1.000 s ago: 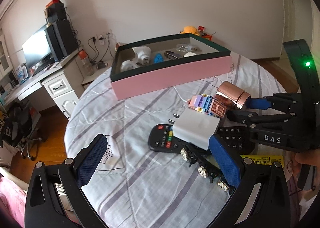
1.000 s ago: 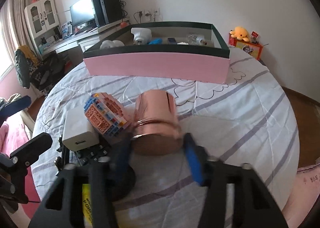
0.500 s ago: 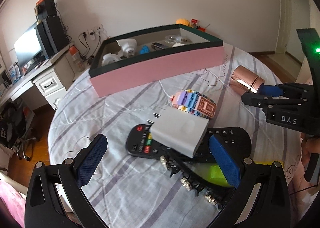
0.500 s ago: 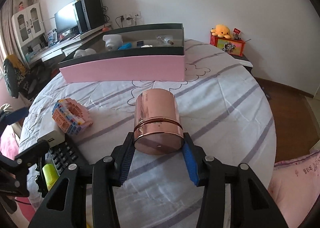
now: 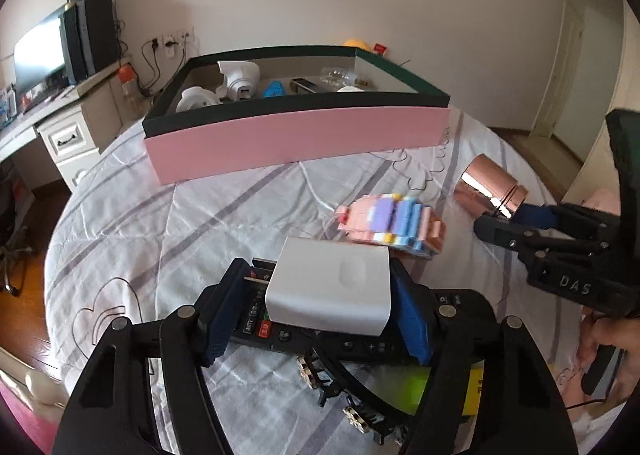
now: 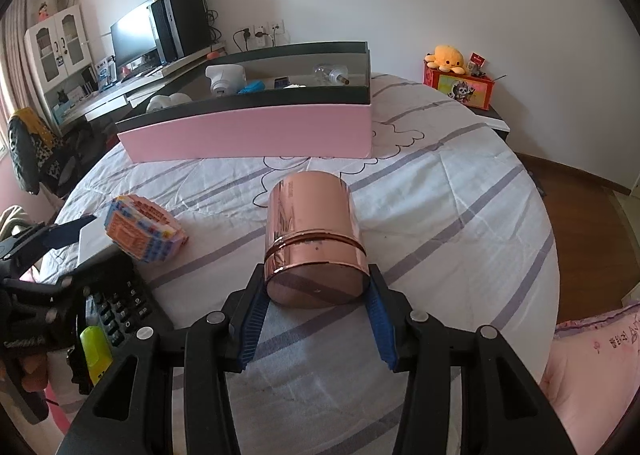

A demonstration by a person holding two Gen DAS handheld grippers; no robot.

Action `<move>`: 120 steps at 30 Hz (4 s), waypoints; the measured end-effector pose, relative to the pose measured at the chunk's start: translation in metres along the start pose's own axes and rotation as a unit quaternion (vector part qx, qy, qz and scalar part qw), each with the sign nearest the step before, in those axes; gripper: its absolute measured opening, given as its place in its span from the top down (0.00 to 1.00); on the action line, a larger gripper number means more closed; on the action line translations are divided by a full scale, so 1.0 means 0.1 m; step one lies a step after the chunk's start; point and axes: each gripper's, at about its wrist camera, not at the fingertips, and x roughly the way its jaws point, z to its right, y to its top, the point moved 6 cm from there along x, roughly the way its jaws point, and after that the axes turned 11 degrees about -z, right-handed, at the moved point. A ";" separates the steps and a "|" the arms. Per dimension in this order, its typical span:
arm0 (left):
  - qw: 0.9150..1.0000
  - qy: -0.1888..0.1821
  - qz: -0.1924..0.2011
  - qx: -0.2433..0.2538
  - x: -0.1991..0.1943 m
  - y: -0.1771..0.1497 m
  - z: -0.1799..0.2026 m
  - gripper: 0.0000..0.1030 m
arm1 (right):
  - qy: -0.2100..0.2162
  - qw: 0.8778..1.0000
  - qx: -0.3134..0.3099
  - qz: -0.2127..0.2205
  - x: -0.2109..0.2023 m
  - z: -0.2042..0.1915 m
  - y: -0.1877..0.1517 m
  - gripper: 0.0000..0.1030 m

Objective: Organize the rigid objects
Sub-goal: 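Grasp the white charger with the left tool while the right tool grasps the copper cup, then lift the white charger and copper cup over the pink box, then lower both items into the pink box and open both tools, then withdraw both tools from the box toward the remote and lego ring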

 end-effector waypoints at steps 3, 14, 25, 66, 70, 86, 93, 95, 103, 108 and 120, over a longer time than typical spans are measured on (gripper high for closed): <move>1.000 -0.001 0.001 0.004 -0.01 0.00 0.01 0.33 | 0.001 1.000 0.001 -0.002 0.01 0.02 0.04 0.53; 1.000 0.019 0.005 -0.005 -0.06 0.00 -0.15 0.33 | -0.002 1.000 -0.004 -0.003 0.05 0.01 0.14 0.52; 0.998 0.048 0.022 -0.024 -0.25 -0.05 -0.42 0.33 | -0.002 1.000 -0.010 0.021 -0.16 -0.06 0.16 0.53; 0.969 0.146 0.199 -0.030 -1.74 0.76 -0.86 0.33 | 0.036 0.981 -0.098 0.164 -1.24 -0.73 0.99 0.53; 0.973 0.143 0.178 -0.018 -1.47 1.05 -0.90 0.33 | 0.034 0.983 -0.102 0.150 -1.04 -0.68 1.18 0.53; 0.993 0.099 0.046 0.046 0.09 2.09 -0.78 0.33 | 0.012 0.994 -0.107 0.022 0.32 -0.39 2.03 0.53; 0.992 0.099 -0.012 0.083 0.65 2.06 -0.53 0.33 | -0.008 0.994 -0.101 -0.032 0.70 -0.18 1.94 0.53; 0.991 0.095 -0.025 0.092 0.76 2.04 -0.46 0.33 | -0.025 0.994 -0.100 -0.042 0.76 -0.13 1.92 0.53; 0.988 0.103 -0.063 0.098 1.02 1.98 -0.35 0.33 | -0.045 0.992 -0.097 -0.062 0.86 -0.06 1.92 0.53; 0.991 0.090 -0.045 0.086 0.90 1.97 -0.33 0.24 | -0.042 0.994 -0.082 -0.052 0.78 -0.03 1.92 0.50; 0.995 0.090 0.034 0.036 0.01 1.67 -0.58 0.07 | -0.018 0.996 -0.079 0.022 0.00 -0.23 1.77 0.31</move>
